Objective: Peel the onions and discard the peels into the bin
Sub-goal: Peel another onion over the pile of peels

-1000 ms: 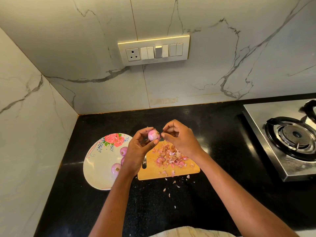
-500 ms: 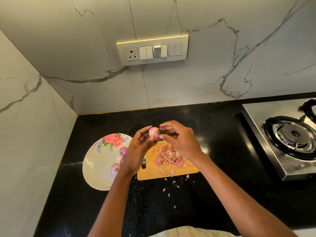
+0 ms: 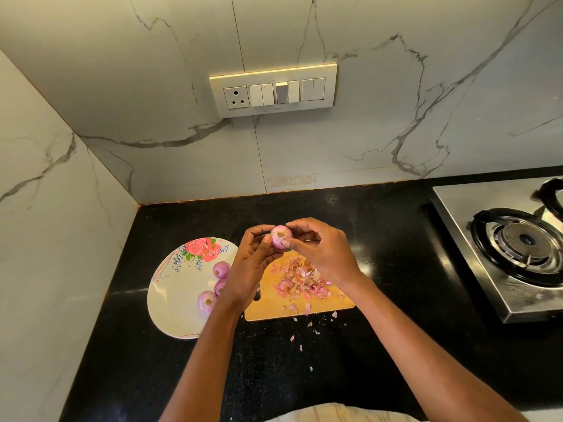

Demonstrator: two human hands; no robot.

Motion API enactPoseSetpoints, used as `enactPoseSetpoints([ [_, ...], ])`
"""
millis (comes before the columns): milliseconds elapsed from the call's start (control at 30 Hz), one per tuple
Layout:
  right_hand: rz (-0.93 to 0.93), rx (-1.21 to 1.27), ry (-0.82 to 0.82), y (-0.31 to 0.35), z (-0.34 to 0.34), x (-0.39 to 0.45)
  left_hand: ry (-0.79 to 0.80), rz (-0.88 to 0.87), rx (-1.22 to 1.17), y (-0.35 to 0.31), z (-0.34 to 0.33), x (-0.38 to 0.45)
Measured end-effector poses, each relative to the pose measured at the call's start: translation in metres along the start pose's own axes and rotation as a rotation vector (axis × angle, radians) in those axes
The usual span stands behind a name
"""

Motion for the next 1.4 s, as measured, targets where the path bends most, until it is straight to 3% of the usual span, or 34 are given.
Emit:
enactPoseSetpoints([
  [233, -0.062, 0.000, -0.011, -0.004, 0.004, 0.001, 0.049, -0.002, 0.084, 0.000, -0.002, 0.002],
  [533, 0.089, -0.140, 0.037, 0.005, 0.010, 0.001, 0.059, 0.035, 0.017, -0.003, -0.007, 0.000],
  [967, 0.018, -0.113, 0.047, -0.004, 0.010, 0.002, 0.128, 0.080, 0.022, 0.002, -0.003, -0.003],
  [1400, 0.051, -0.136, 0.090, 0.002, 0.005, 0.000, 0.062, 0.054, 0.027, 0.009, 0.002, -0.002],
])
Point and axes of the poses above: each hand's wrist, its own x-axis towards the middle knuckle, its own z-axis out of the back of the hand, y = z × x, the point moved 4 cm from there along x, towards the middle knuckle
